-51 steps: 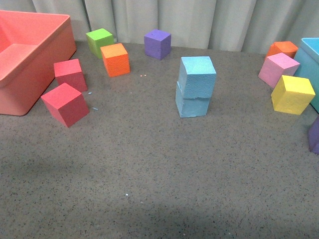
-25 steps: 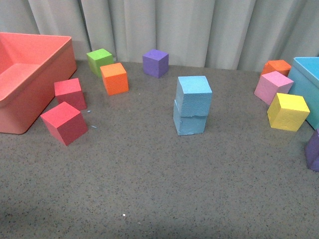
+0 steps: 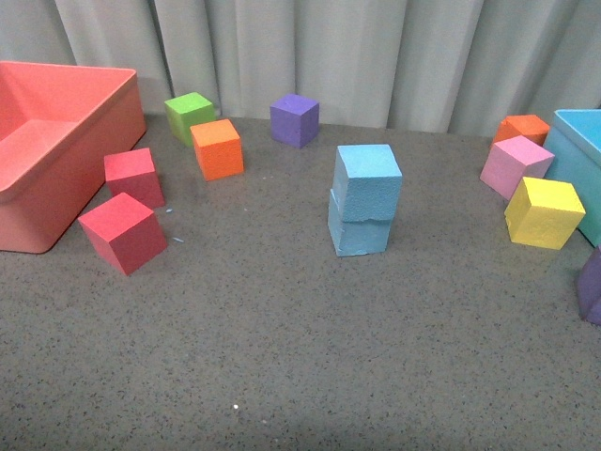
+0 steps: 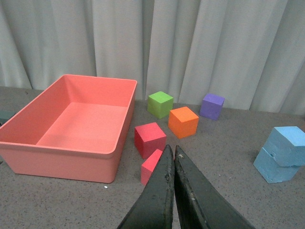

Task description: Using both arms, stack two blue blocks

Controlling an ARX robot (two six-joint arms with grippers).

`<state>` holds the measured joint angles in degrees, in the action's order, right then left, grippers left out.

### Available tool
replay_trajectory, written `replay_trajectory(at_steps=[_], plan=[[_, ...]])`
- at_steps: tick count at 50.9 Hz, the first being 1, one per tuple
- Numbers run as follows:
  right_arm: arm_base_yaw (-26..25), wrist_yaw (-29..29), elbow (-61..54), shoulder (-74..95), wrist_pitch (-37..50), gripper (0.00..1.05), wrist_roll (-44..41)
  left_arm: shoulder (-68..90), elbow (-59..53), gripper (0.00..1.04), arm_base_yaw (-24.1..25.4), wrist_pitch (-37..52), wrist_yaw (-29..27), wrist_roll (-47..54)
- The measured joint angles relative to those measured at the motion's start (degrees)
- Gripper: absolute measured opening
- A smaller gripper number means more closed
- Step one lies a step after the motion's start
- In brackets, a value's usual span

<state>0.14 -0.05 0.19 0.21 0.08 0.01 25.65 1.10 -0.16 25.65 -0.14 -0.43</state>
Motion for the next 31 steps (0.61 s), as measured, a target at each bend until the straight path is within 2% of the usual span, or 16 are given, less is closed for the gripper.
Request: replay_trajectory(at_steps=[31], plan=[[0.00,0.00,0.00,0.00,0.00,0.95,0.00,-12.70,-0.02,0.04,0.00,-12.44,0.02,0.02]])
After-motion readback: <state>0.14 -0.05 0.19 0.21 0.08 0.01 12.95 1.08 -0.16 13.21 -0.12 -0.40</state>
